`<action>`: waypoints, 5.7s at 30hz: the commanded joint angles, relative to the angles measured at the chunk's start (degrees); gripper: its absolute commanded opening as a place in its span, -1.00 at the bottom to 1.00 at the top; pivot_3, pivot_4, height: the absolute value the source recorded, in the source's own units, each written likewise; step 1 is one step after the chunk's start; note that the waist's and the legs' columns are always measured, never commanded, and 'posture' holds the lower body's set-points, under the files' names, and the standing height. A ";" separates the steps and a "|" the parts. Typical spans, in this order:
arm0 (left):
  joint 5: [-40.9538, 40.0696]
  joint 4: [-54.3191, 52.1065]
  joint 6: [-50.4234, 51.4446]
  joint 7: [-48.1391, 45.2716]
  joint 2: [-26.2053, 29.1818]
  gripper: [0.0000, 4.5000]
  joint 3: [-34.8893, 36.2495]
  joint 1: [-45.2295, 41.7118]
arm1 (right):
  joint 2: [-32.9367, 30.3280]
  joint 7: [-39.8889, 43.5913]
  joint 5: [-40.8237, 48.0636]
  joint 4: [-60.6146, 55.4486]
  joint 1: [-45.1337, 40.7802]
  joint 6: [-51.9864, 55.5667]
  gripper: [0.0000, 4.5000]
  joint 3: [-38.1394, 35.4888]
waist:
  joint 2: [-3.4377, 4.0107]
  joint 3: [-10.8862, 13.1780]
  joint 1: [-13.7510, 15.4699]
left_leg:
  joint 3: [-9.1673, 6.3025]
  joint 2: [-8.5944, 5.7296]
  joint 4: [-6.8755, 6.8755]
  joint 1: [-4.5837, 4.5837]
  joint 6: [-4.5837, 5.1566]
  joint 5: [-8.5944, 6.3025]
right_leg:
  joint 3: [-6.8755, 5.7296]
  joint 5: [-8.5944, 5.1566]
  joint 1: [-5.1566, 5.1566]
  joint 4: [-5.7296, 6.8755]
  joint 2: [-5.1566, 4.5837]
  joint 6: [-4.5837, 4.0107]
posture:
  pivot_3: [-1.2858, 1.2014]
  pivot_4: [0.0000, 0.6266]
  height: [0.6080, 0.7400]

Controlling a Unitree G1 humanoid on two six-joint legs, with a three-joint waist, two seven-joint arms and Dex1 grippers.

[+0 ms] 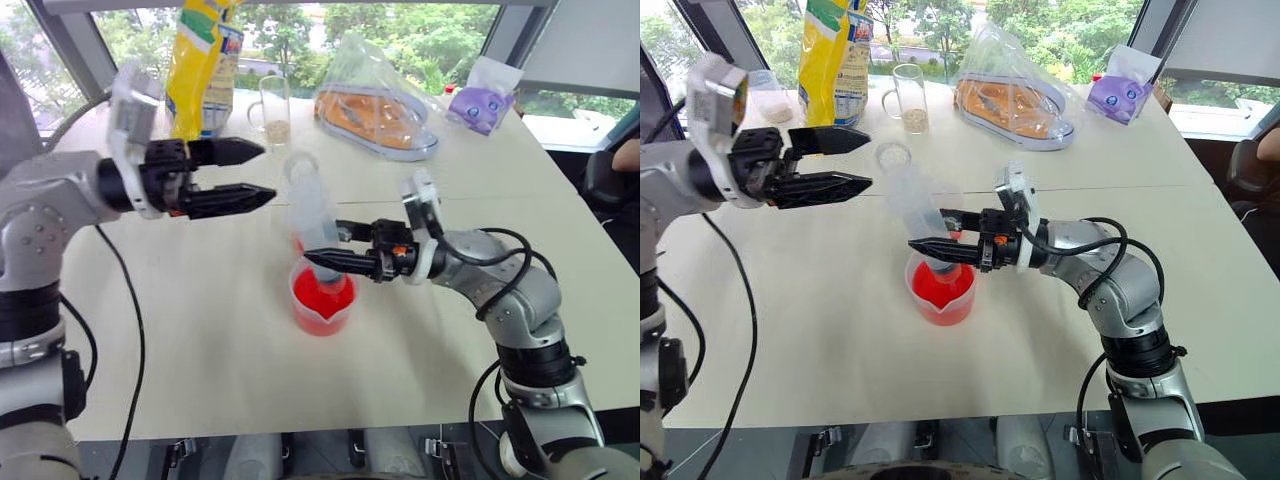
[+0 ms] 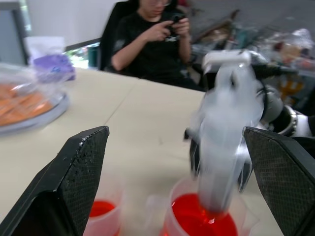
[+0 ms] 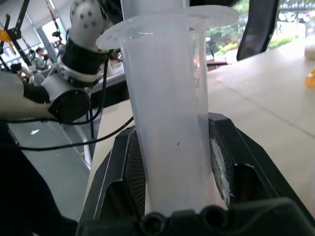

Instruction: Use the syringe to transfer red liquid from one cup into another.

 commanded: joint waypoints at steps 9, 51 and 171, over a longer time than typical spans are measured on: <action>-0.01 -2.92 -2.24 0.31 4.23 0.98 6.25 6.96 | 2.41 -6.20 11.26 7.44 -14.97 5.49 -0.36 -9.60 | 0.00 0.00 0.07 | 0.02 -0.01 0.01 0.00 -0.02 0.01 | 0.00 0.01 0.01 0.00 -0.04 -0.02 | 0.03 -0.52 1.00; 14.37 16.64 -11.26 11.82 -15.50 0.98 -6.52 -19.75 | 16.73 3.19 -20.34 49.40 -21.14 -36.72 -0.36 -2.54 | 0.04 0.02 -0.30 | 0.06 -0.04 -0.03 -0.03 -0.11 0.06 | 0.00 0.02 -0.04 0.05 -0.04 -0.02 | 0.03 -0.52 1.00; 11.26 -7.44 -11.97 -6.75 -0.17 0.97 -3.53 11.07 | -15.32 -34.67 -4.89 40.97 -27.49 54.40 -0.36 2.46 | 0.22 0.14 -0.07 | 0.16 0.01 -0.13 -0.19 0.07 -0.04 | 0.01 -0.01 -0.22 -0.11 -0.05 -0.15 | 0.03 -0.52 1.00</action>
